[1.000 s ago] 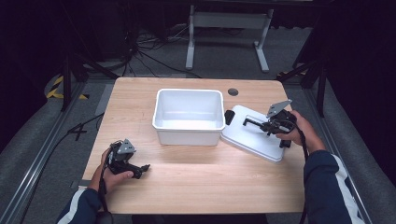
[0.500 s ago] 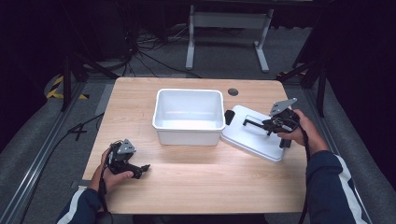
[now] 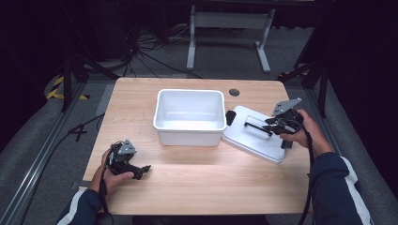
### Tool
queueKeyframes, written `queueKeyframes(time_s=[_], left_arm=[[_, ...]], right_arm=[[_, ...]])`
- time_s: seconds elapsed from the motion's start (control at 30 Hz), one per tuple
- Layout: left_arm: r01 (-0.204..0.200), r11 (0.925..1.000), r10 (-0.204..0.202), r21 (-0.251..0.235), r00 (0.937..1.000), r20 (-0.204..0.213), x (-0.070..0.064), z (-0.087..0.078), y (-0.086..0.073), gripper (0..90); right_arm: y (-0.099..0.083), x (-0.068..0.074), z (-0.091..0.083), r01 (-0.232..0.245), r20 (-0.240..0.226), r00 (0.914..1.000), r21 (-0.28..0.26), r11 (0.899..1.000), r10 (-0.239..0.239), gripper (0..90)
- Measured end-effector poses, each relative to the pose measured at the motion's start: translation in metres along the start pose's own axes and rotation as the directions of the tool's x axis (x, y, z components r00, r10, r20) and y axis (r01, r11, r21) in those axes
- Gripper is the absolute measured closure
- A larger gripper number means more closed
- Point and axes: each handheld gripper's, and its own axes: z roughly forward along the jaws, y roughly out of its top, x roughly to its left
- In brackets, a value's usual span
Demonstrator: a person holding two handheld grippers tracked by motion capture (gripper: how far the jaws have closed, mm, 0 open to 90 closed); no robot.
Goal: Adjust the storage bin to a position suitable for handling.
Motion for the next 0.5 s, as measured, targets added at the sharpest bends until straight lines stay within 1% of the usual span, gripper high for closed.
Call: queueKeyframes(time_s=[0.13,0.17,0.2,0.23,0.3,0.4,0.5], left_arm=[[0.002,1.0,-0.002,-0.004,1.0,-0.002,0.0,0.0,0.0,0.6],[0.001,1.0,-0.001,-0.001,1.0,0.0,0.0,0.0,0.0,0.6],[0.001,1.0,-0.001,-0.001,1.0,0.0,0.0,0.0,0.0,0.6],[0.0,1.0,0.0,-0.001,1.0,0.0,0.0,0.0,0.0,0.6],[0.002,1.0,-0.002,-0.003,1.0,-0.002,0.0,0.0,0.0,0.6],[0.001,1.0,-0.001,-0.005,1.0,-0.003,0.0,0.0,0.0,0.6],[0.001,1.0,-0.001,-0.005,1.0,-0.003,0.0,0.0,0.0,0.6]], right_arm=[[0.0,0.004,-0.005,-0.022,0.002,0.9997,-0.023,0.999,0.022,63.6],[0.0,0.005,-0.006,-0.025,0.004,0.9997,-0.021,0.999,0.025,61.0],[0.0,0.005,-0.006,-0.025,0.004,0.9997,-0.021,0.999,0.025,61.0],[0.0,0.007,-0.006,-0.026,0.015,0.9995,-0.016,1.0,0.027,58.3],[0.0,0.01,-0.008,-0.029,0.016,0.9994,-0.018,0.999,0.03,55.9],[0.0,0.013,-0.011,-0.043,0.038,0.9983,-0.025,0.999,0.044,50.8],[0.0,0.016,-0.014,-0.055,0.035,0.9978,-0.03,0.998,0.056,46.6]])
